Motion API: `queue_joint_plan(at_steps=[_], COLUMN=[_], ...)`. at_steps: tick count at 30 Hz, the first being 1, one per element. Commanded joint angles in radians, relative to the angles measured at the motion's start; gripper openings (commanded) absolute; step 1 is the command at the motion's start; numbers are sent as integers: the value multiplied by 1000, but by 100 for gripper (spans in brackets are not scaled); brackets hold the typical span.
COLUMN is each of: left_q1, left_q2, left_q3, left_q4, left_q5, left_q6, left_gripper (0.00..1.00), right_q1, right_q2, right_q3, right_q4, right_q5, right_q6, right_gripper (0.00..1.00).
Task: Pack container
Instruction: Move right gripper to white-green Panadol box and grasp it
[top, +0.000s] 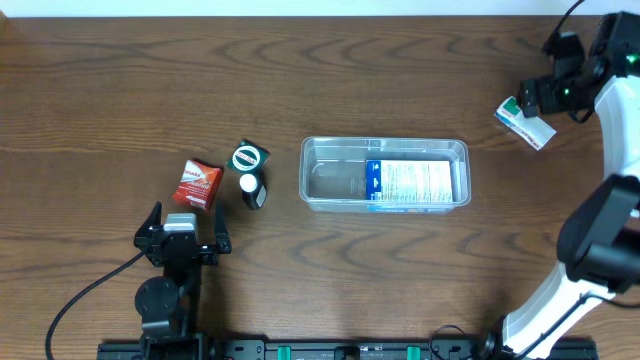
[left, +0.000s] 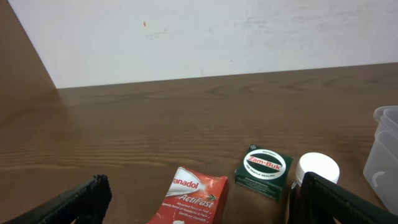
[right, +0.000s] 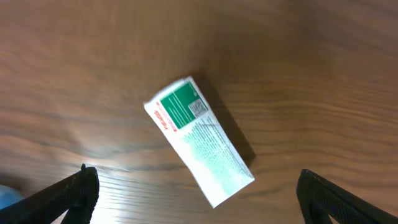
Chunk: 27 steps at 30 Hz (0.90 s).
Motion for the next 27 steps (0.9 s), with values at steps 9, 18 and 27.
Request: queue_joint_plan(at_steps=[9, 18, 27], left_q1=[5, 5, 5], left_q2=[1, 1, 1], left_q3=[-21, -21, -21], left_q4=[-26, -26, -26], left_q5=[18, 18, 18], left_q6=[6, 6, 6], left_gripper=[98, 98, 98], right_q1=[-15, -29, -29], right_q2=[171, 214, 253], right_q3=[-5, -5, -5], right_q4=[17, 46, 45], right_q5=[-19, -23, -23], right_q6=[-215, -244, -236], right_gripper=[99, 99, 89])
